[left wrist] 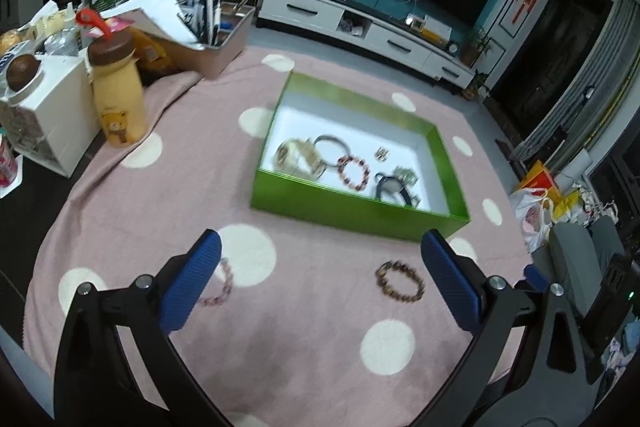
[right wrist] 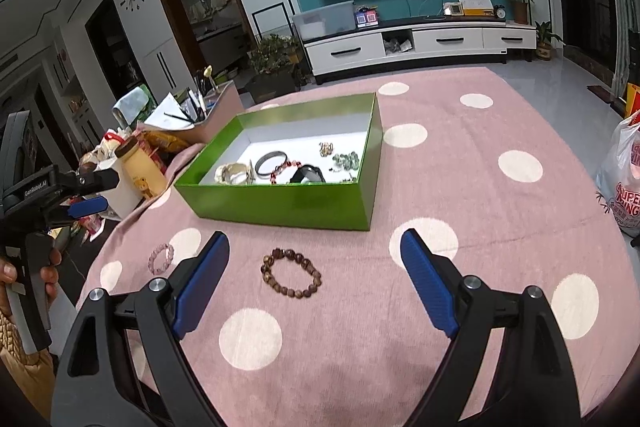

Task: Organize jewelry
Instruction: 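Withdraw both tools from the box toward the remaining bead bracelets, then grasp the pink bead bracelet with the left tool while the right tool grasps the wooden bead bracelet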

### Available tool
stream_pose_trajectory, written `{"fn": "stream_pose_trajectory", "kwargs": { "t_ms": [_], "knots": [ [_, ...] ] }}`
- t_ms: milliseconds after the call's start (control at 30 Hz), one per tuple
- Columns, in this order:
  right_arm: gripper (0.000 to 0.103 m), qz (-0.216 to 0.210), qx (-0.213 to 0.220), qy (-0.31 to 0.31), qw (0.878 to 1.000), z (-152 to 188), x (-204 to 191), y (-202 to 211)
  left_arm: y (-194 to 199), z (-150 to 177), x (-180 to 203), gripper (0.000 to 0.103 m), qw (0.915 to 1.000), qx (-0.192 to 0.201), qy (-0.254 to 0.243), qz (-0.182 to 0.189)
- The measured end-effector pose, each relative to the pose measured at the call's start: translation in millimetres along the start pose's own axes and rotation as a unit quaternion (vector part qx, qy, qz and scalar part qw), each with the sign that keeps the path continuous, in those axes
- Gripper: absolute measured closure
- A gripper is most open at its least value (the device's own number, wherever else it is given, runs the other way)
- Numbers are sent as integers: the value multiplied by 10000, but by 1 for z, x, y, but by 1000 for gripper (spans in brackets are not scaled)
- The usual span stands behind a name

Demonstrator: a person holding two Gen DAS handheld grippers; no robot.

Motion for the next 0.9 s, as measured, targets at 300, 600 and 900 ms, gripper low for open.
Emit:
{"fn": "stream_pose_trajectory", "kwargs": {
  "t_ms": [300,600,900],
  "knots": [
    [16,35,-296,135,9995,16,9,-13,16,6,-30,2,9988,415,-126,-237],
    [16,-19,-662,385,9971,31,-4,-40,-14,28,-86,2,9954,-262,126,-916],
    [16,190,-882,455,9949,41,7,-62,-43,50,-120,2,9835,-497,107,-1734]
  ]
}}
Point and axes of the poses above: each gripper's, at about its wrist camera, not at the fingertips, and y roughly against the way its jaws point, x to its right, z to its underside, the point moved 9 cm from there along -y, roughly the way its jaws point, and after that the axes turned 4 degrees about y, right-handed, at the moved point
